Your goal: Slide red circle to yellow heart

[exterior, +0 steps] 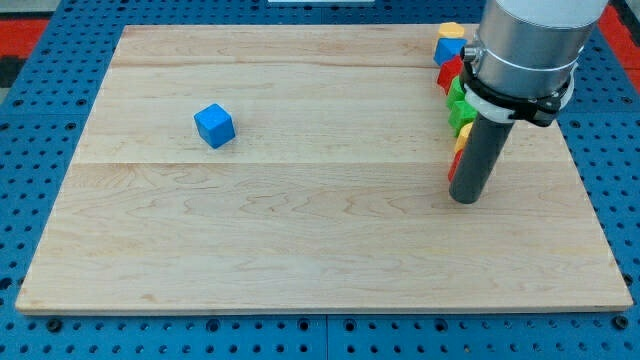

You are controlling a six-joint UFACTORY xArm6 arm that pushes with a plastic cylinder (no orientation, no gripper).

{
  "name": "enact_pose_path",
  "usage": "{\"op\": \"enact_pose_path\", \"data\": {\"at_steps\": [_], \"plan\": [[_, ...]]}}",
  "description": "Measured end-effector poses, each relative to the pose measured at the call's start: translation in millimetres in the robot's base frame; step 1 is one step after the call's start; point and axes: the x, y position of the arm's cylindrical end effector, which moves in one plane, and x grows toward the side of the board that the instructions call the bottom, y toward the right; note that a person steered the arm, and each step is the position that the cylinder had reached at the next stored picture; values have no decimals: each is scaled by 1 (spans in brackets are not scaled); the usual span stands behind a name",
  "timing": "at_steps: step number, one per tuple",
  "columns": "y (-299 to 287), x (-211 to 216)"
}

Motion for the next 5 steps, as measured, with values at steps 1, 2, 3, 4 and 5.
{"op": "enact_pose_path", "data": {"at_steps": [1, 2, 3, 4, 5], "plan": [[0, -12], [0, -12], [-10, -15], [-13, -30], [-14, -38]]}}
